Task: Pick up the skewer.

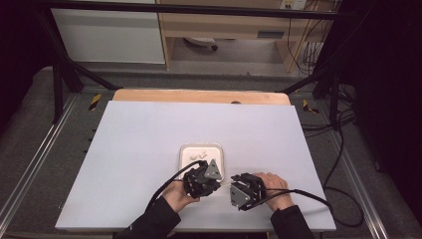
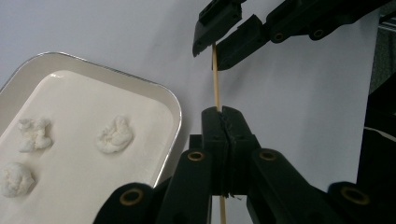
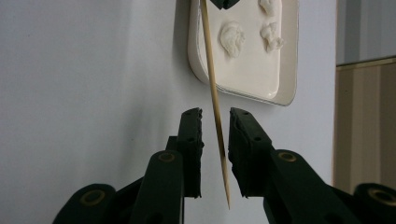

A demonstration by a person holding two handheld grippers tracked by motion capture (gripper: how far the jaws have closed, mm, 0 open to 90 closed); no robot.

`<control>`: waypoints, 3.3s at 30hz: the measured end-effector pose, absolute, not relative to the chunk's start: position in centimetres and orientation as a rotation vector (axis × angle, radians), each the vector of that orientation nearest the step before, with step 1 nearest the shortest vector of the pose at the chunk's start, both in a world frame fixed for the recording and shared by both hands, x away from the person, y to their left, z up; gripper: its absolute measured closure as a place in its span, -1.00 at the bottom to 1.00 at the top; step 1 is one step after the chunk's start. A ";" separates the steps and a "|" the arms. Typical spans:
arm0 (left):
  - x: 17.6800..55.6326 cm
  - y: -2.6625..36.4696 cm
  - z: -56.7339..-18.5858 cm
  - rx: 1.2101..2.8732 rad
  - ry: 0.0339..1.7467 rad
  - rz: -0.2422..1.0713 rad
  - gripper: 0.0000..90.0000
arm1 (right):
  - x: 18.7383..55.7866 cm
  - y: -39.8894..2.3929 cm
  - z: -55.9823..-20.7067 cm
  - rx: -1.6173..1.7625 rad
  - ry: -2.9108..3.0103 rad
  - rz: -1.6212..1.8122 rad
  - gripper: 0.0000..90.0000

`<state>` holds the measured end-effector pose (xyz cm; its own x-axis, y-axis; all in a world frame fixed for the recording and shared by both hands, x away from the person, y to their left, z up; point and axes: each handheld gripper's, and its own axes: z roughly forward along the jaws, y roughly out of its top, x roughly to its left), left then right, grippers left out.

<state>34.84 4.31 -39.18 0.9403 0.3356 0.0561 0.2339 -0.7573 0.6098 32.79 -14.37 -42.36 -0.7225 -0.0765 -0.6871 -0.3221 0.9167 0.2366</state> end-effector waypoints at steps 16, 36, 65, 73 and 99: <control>35.0 4.4 -39.2 2.468 0.398 0.210 0.97 | 32.6 -14.3 -42.6 -0.358 2.338 0.397 0.96; 35.5 4.7 -39.8 2.611 0.422 0.198 0.72 | 32.7 -14.1 -42.5 -0.379 2.349 0.342 0.98; 35.2 4.5 -39.9 2.651 0.399 0.216 0.97 | 32.9 -14.2 -42.2 -0.313 2.359 0.372 0.86; 35.5 5.9 -39.9 2.627 0.442 0.221 0.97 | 33.2 -14.9 -41.1 -0.113 2.406 0.493 0.39; 35.0 11.6 -39.9 2.451 0.598 0.247 0.96 | 35.5 -20.0 -41.1 0.658 2.491 0.875 -0.82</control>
